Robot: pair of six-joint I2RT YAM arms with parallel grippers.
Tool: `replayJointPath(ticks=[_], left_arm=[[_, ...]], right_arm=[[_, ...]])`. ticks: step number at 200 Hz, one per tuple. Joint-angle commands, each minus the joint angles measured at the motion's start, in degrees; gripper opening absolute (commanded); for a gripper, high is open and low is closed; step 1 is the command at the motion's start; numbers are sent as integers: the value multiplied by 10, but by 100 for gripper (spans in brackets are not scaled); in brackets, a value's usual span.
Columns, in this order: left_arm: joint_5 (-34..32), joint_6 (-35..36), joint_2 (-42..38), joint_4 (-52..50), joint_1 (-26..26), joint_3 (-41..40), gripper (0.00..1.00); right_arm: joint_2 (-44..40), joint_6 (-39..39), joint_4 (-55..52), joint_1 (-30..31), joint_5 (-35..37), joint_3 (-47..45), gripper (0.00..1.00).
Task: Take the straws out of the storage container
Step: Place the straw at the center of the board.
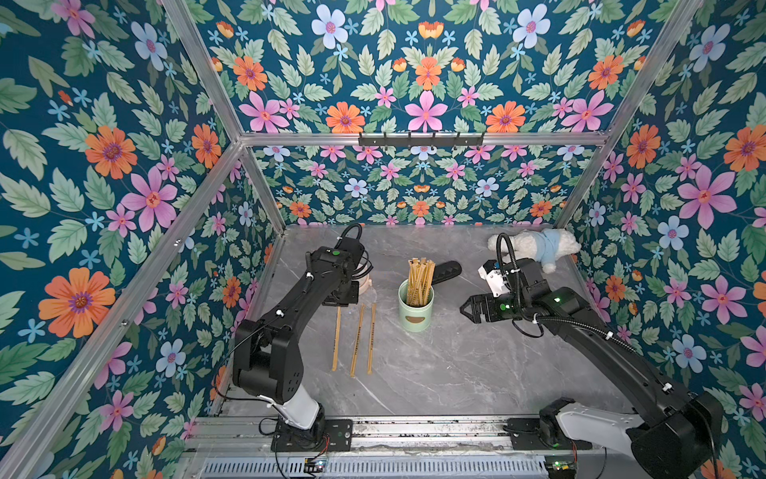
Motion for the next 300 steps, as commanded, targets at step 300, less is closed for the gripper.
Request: replayJointPath(ticks=[300], left_arm=[[16,31,144,85,19,-23,23]], right_arm=[[14,-5,-4,1,6,5,99]])
